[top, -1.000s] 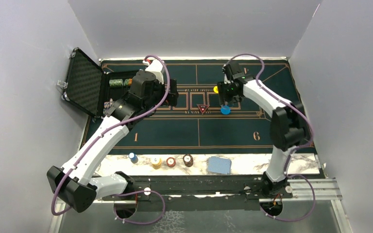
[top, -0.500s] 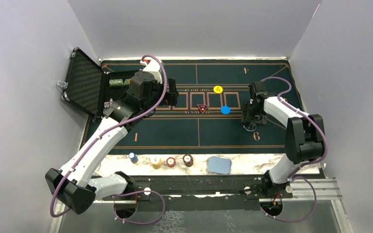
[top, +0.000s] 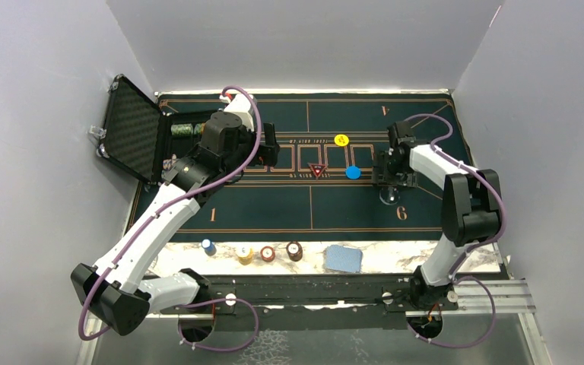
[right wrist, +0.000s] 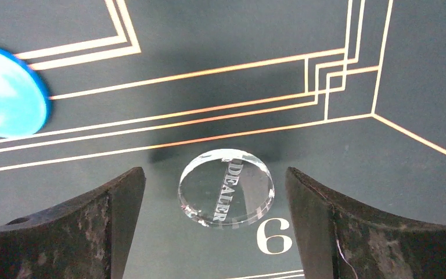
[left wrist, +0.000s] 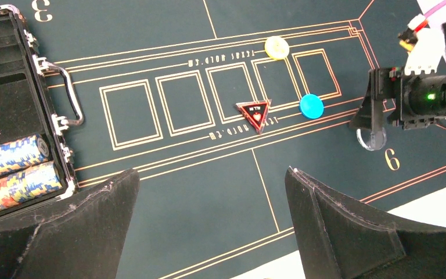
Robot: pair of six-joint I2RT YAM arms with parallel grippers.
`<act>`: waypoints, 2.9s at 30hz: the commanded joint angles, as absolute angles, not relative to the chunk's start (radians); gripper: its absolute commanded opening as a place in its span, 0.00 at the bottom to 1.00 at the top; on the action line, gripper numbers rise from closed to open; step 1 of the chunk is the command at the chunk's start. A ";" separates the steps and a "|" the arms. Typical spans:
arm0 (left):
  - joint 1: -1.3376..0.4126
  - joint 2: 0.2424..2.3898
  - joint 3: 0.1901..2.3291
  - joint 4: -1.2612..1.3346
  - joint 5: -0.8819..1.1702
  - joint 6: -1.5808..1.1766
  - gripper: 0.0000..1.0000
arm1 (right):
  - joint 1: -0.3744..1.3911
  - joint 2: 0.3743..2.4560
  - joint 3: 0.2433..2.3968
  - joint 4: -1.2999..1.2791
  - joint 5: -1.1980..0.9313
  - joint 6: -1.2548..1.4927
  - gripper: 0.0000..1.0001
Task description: Distribute texas hold em gaming equipment
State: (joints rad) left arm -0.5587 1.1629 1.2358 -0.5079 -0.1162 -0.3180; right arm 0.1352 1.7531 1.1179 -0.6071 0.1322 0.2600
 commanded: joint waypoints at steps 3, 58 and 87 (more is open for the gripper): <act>-0.563 1.155 1.266 -0.506 -0.103 -0.316 0.99 | 0.154 1.672 1.218 -0.636 -0.029 0.272 0.94; -0.567 1.236 1.348 -0.630 -0.161 -0.275 0.99 | 0.517 2.496 2.343 -0.559 0.141 0.196 0.79; -0.567 1.214 1.297 -0.601 -0.140 -0.292 0.99 | 0.346 2.126 1.612 -0.798 0.083 0.169 0.88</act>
